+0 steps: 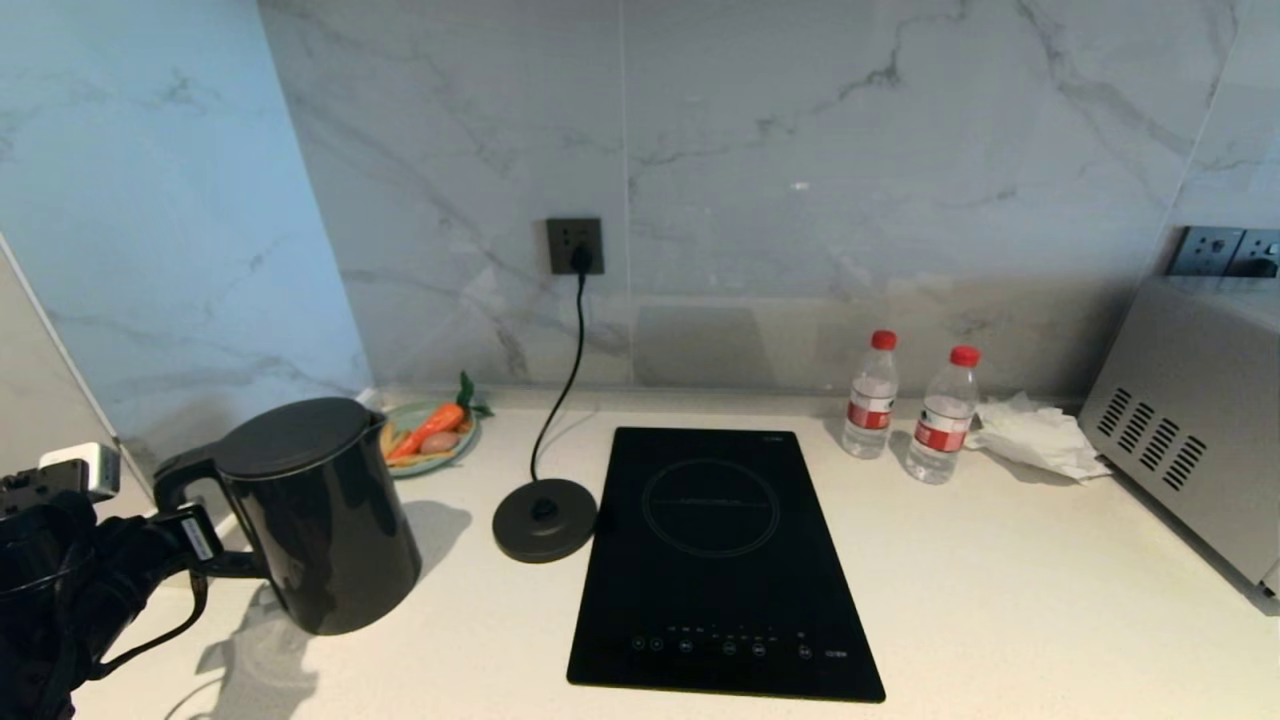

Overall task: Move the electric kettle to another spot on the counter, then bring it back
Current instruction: Grab the kettle

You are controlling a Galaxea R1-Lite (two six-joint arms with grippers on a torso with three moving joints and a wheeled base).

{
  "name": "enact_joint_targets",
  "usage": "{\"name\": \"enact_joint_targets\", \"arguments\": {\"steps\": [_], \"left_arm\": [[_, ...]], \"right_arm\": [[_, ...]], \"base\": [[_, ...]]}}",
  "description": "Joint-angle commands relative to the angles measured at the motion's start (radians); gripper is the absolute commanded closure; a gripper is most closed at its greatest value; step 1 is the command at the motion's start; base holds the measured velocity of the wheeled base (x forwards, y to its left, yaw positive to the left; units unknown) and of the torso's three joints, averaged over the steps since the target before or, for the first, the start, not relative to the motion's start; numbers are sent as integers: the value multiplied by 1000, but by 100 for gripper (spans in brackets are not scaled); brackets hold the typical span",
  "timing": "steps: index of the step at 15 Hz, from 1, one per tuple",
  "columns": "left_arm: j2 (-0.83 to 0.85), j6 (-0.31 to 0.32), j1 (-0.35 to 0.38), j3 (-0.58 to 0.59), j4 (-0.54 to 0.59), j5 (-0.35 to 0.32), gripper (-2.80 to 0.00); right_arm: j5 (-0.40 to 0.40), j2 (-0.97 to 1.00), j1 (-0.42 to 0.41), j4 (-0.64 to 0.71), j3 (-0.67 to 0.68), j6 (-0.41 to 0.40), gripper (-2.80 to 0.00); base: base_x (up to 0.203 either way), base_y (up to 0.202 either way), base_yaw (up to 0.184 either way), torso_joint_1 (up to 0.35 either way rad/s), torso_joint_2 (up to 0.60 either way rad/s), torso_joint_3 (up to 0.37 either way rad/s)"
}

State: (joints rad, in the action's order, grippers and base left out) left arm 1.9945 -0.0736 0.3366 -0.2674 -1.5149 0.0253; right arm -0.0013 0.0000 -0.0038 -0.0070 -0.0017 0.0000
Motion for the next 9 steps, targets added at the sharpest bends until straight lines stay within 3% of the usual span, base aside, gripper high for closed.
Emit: {"name": "enact_joint_targets", "arguments": {"steps": [1, 7, 9], "left_arm": [[2, -1, -7, -17, -15, 1, 0], [4, -28, -48, -22, -15, 5, 0], [1, -51, -78, -16, -15, 38, 0]], "right_arm": [[0, 0, 1, 1, 0, 0, 0], [0, 0, 0, 0, 0, 0, 0], [0, 0, -1, -1, 0, 0, 0]], "base": [[0, 0, 0, 0, 0, 0], [0, 0, 0, 0, 0, 0], [0, 0, 0, 0, 0, 0]]}}
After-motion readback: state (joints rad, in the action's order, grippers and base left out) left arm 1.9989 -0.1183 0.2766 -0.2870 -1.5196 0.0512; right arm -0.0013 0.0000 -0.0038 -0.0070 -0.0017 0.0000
